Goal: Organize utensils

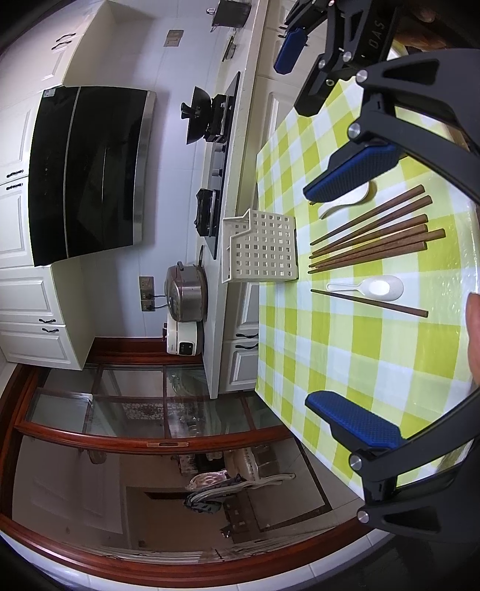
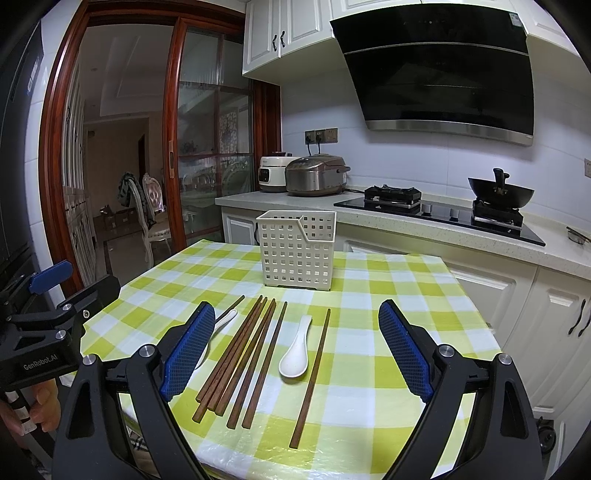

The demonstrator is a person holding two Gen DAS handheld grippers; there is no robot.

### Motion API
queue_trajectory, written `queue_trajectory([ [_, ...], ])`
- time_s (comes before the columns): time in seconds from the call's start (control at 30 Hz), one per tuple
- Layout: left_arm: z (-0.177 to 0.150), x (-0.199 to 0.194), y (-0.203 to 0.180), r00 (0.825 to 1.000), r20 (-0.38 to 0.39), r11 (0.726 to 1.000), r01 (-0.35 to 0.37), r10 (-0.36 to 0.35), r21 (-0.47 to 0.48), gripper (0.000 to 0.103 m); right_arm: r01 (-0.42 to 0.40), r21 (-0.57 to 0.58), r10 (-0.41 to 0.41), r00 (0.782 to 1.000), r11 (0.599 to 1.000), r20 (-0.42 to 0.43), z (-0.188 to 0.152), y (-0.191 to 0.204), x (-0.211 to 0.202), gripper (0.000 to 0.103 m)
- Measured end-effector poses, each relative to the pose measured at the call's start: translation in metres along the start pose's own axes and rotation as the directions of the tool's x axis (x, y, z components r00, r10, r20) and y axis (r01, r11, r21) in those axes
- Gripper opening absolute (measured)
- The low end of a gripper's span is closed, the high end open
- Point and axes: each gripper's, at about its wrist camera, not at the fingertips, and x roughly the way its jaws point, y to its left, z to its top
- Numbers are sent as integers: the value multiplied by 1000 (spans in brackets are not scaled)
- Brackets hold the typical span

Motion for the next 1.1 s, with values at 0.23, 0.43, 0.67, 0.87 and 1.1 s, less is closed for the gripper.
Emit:
queue_trajectory([
  [0.23,1,-1,2,1000,-5,1000,3,-3,-3,99,6,-3,-6,1000,1000,28,4,0,-6,85],
  [0.43,1,-1,3,1000,-4,1000,2,-2,-5,99,11,-1,-11,999,1000,44,4,-4,-8,85],
  [0.67,0,-3,5,1000,-8,1000,6,-6,-9,99,12,4,-12,999,1000,48,4,-5,-11,85],
  [0.87,0,-4,6,1000,-8,1000,9,-9,-6,99,13,8,-13,999,1000,52,4,-6,-12,85],
  [1.1,0,-6,4,1000,-7,1000,9,-9,-5,99,8,4,-8,999,1000,51,4,-4,-12,85],
])
